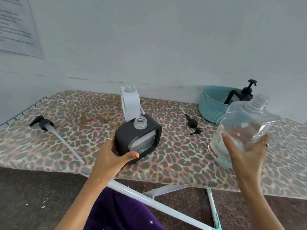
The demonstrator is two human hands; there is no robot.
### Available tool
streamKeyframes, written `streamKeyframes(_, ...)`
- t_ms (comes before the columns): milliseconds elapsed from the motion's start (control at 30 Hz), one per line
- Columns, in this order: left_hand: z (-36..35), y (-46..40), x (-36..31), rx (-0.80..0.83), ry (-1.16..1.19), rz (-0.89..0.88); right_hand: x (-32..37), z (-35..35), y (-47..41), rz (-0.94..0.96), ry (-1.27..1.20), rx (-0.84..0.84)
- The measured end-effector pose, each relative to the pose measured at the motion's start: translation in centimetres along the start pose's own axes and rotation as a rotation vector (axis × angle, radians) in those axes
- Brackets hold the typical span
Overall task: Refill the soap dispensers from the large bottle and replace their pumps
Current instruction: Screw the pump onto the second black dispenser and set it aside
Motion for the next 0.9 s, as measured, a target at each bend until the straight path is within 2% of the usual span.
streamKeyframes(200,-0.4,0.1,-0.4,0.008,0.019,0.0,-0.9,0.1,0.3,-0.062,0.054,-0.001)
streamKeyframes(267,-0.5,0.2,-0.5,0.004,0.019,0.001,-0.4,0.8,1.2,-0.047,0.043,-0.084)
streamKeyframes(367,-0.5,0.2,-0.7,0.009,0.005,-0.014,2.2,2.7,2.9,0.192,0.073,-0.31)
streamKeyframes(400,-0.5,0.2,-0.7,0.008,0.0,-0.015,3.4,3.0,3.4,0.289,0.039,-0.32)
streamKeyframes(467,-0.5,0.2,-0.6,0.01,0.004,-0.007,5.7,2.6,4.2,0.443,-0.015,-0.194)
streamKeyframes(567,-0.2,0.0,-0.4,0.015,0.006,-0.002,8.6,-0.5,4.2,0.552,0.17,0.094)
streamKeyframes(667,-0.1,0.0,-0.2,0.004,0.005,0.0,7.8,-5.6,1.8,0.445,0.432,0.333)
streamKeyframes(800,0.1,0.0,0.1,-0.014,-0.002,0.009,3.5,-11.6,-2.6,0.26,0.761,0.499)
streamKeyframes(900,0.2,0.1,0.0,-0.015,-0.02,0.005,1.4,-13.8,-4.1,0.155,0.877,0.555)
Point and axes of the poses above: each hand's wrist, its own y-axis away from the middle knuckle, its own z-axis out of the back of the hand, x = y × z, the point moved 4 cm from there along -y, towards the middle knuckle, and after that the axes turned 15 degrees about y, right-handed, at the moved point
